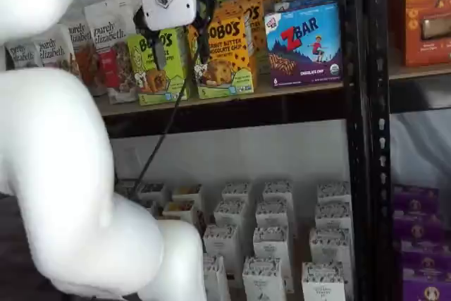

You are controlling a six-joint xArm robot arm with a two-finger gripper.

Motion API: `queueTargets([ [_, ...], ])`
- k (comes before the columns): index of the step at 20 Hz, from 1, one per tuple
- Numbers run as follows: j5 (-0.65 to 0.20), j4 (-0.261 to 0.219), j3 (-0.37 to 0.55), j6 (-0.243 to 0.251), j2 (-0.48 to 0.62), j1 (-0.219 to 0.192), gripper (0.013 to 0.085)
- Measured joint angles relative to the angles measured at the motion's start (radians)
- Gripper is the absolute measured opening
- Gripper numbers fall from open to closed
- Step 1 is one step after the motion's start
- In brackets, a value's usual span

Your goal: Pick up the orange box on the top shelf, the fifth box from the left

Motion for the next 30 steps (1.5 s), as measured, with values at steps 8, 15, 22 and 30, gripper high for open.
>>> queueTargets([
  [8, 0.032, 0.012, -0.015, -0.002, 0.018, -0.007, 0.085],
  [15, 0.009, 0.003, -0.006, 0.01, 0.015, 0.009, 0.085],
  [22, -0.002, 0.019, -0.035, 0.022, 0.057, 0.015, 0.085],
  [30, -0.076, -0.048, -0.09, 0.08, 0.139, 0.097, 0.085],
])
